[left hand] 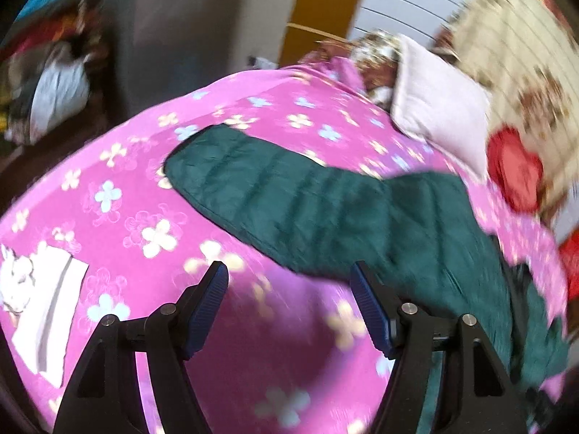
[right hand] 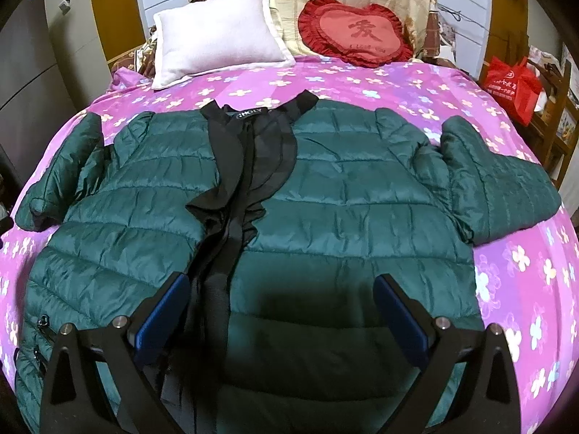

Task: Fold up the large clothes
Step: 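Grasp the jacket sleeve cuff with the left gripper and lift it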

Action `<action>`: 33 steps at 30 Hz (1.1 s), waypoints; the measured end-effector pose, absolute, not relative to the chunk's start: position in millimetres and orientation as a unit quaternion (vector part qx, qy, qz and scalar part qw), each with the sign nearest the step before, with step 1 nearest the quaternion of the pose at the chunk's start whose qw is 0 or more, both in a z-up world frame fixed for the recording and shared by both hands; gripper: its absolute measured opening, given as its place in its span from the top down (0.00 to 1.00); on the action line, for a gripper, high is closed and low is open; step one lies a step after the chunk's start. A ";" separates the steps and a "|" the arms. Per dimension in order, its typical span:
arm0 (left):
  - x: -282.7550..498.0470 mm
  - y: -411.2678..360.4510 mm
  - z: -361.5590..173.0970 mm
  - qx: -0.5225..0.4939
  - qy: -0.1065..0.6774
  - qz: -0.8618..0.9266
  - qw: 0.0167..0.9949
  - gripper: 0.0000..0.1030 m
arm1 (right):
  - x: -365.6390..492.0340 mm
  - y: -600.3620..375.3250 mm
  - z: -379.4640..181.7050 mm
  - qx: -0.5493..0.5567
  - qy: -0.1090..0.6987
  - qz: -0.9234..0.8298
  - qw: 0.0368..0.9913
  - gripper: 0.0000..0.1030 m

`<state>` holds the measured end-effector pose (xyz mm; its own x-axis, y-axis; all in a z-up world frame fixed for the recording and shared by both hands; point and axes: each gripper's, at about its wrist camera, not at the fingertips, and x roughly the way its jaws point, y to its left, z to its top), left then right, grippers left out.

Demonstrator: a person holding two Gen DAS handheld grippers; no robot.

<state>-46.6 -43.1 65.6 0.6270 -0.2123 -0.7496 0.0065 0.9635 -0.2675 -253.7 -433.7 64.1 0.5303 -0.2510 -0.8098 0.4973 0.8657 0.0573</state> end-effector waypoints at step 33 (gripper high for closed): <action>-1.5 -47.0 103.5 -0.126 0.351 -0.061 0.926 1.00 | -240.0 -427.8 58.1 0.138 0.438 -0.193 0.867 0.00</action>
